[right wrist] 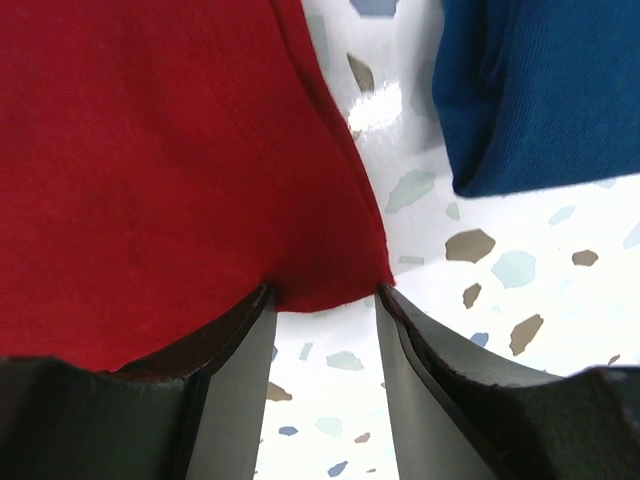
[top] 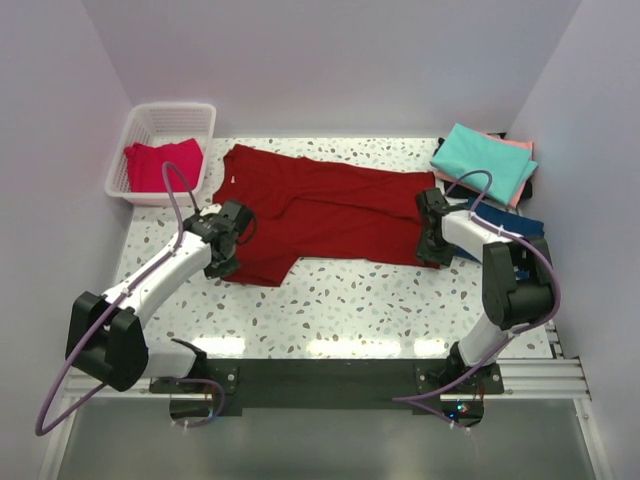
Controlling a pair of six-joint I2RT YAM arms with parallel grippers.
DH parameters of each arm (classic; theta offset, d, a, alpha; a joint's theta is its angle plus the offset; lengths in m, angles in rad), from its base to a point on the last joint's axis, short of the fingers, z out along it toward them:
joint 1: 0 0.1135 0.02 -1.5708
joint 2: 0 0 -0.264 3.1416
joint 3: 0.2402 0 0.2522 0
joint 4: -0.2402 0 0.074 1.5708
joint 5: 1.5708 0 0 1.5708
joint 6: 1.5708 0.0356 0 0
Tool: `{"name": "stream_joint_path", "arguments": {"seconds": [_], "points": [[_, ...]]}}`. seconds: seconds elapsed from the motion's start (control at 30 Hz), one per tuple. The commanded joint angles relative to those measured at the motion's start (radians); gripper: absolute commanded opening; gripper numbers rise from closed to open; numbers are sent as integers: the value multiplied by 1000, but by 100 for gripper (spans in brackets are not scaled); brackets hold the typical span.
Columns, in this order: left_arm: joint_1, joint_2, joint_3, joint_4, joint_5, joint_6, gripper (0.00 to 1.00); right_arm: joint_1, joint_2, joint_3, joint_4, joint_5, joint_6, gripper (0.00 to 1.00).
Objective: Fold and stack the t-shirts
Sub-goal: Fold the tshirt
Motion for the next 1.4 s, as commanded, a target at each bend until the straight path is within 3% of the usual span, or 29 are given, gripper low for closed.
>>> {"name": "stream_joint_path", "arguments": {"seconds": [0.0,0.23,0.33,0.37,0.47,1.0,1.37], "points": [[32,-4,30,1,-26,32,0,-13,19,15,78,35,19,49],[67,-7,18,5,-15,46,0,-28,86,38,80,38,4,46],[79,-13,12,10,-10,47,0,-28,91,25,82,19,4,32],[81,-14,6,13,-7,47,0,-28,89,17,83,16,5,19],[85,-14,1,17,-1,47,0,-28,77,-7,75,-2,12,0],[85,-66,15,-12,2,20,0,-16,-240,-63,-69,-13,18,0],[81,-214,76,-58,-64,-79,0,-10,-362,-74,-138,-42,36,0]]}}
